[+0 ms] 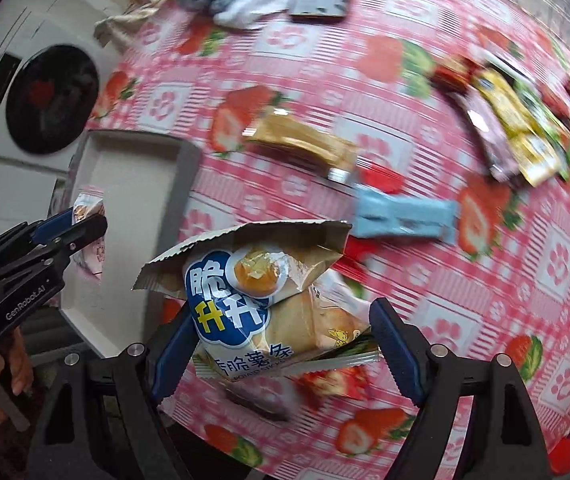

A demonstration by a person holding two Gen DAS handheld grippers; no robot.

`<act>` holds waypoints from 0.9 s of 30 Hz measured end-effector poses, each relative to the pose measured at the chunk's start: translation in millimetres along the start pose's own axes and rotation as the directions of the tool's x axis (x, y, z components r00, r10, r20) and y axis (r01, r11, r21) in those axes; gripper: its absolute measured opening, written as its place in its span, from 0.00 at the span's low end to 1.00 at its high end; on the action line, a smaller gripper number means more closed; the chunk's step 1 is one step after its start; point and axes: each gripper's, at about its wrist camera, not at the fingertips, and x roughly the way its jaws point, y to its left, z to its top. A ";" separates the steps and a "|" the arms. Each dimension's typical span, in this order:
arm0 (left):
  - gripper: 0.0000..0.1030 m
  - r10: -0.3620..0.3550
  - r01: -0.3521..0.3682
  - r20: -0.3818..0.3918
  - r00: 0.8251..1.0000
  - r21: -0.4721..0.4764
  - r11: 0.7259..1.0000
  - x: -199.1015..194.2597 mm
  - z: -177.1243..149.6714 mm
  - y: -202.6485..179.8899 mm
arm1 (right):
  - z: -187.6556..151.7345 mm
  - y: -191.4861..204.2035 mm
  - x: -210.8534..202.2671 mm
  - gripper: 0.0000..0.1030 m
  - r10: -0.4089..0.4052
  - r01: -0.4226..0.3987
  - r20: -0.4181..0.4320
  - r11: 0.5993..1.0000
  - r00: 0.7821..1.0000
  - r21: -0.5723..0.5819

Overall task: Organize snacks
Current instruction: 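Carry both packets over the white tray and open both grippers to drop them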

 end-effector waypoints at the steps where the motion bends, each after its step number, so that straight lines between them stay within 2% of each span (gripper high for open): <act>1: 0.41 0.006 -0.006 0.001 1.000 -0.009 1.000 -0.9 -0.7 5.7 | 3.8 9.3 2.4 0.82 0.004 -0.004 -0.004 1.000 1.000 -0.016; 10: 0.41 0.050 -0.050 -0.008 0.999 -0.117 0.992 -2.8 -18.2 63.1 | 35.4 89.6 26.3 0.82 0.019 -0.025 -0.042 0.988 0.999 -0.153; 24: 0.42 0.075 -0.087 -0.063 0.995 -0.197 0.977 14.0 -34.4 104.4 | 70.1 160.1 59.5 0.82 0.022 -0.041 -0.089 0.976 0.996 -0.216; 25: 0.44 0.076 -0.089 -0.069 0.995 -0.202 0.975 14.7 -36.3 106.0 | 70.8 163.1 61.7 0.82 0.022 -0.041 -0.091 0.975 0.996 -0.217; 27: 0.56 0.074 -0.089 -0.076 0.994 -0.211 0.973 15.8 -40.0 108.0 | 70.6 164.0 64.2 0.83 0.028 -0.049 -0.101 0.975 0.995 -0.216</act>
